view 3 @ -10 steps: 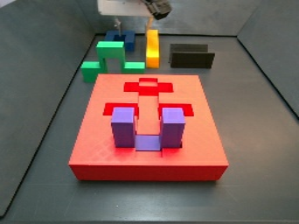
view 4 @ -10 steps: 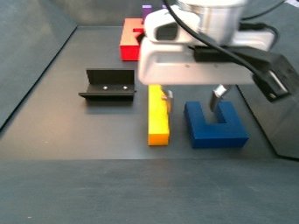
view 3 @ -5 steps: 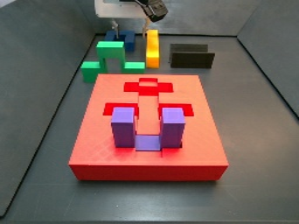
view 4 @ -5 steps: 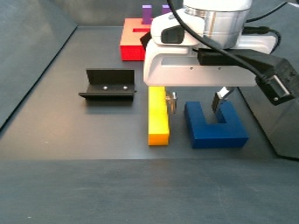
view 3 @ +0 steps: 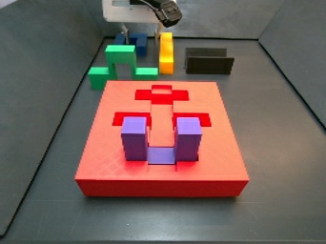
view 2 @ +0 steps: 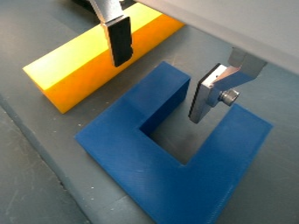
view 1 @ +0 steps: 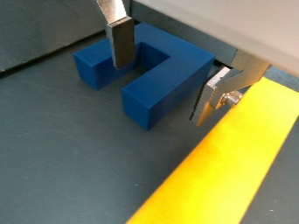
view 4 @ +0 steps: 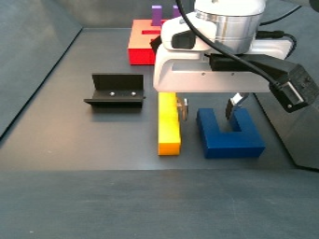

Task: Pick up the blue object. Move up. Place the blue object on the fixture. Regrasp the blue object. Move to above the board. Insert the blue object.
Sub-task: Pick up the blue object.

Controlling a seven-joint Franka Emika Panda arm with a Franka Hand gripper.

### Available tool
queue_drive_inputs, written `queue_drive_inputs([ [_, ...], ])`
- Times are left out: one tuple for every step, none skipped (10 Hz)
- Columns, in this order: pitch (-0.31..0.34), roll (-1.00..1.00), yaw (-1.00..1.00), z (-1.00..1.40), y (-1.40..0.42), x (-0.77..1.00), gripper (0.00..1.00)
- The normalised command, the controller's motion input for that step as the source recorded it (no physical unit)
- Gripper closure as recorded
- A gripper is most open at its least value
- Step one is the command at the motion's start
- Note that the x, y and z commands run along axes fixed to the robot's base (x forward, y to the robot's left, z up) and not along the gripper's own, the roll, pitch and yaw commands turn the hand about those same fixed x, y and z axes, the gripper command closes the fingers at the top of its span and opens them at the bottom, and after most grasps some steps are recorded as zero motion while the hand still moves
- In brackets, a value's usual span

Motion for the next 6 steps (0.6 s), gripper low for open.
queue_drive_inputs([
  [-0.111, -0.03, 0.03, -0.05, -0.09, 0.00, 0.00],
  [-0.123, -0.02, 0.03, -0.08, -0.12, 0.00, 0.00],
  [-0.139, -0.02, 0.03, -0.13, -0.13, 0.00, 0.00],
  [-0.164, -0.04, 0.00, -0.23, -0.02, -0.02, 0.00],
  [-0.150, -0.03, 0.00, -0.28, 0.00, -0.02, 0.00],
  [-0.110, -0.03, 0.00, -0.21, 0.00, -0.07, 0.00],
])
